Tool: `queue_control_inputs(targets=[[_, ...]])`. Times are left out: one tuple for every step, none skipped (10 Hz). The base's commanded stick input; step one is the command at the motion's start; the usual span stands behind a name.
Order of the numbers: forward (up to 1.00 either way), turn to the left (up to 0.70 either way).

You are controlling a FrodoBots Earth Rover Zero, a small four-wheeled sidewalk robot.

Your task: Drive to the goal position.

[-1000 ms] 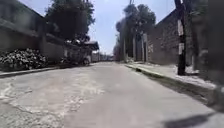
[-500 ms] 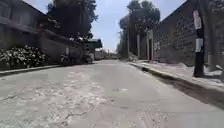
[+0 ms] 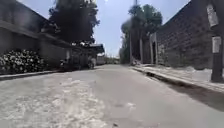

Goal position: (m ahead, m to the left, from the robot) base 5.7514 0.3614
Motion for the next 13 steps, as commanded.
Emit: queue_control_inputs(targets=[[1.00, -0.37], [1.00, -0.23], [1.00, 0.00], [1.00, 0.00], [1.00, 0.00], [1.00, 0.00], [1.00, 0.00], [1.00, 0.00], [1.00, 0.00], [1.00, 0.00], [1.00, 0.00], [1.00, 0.00], [1.00, 0.00]])
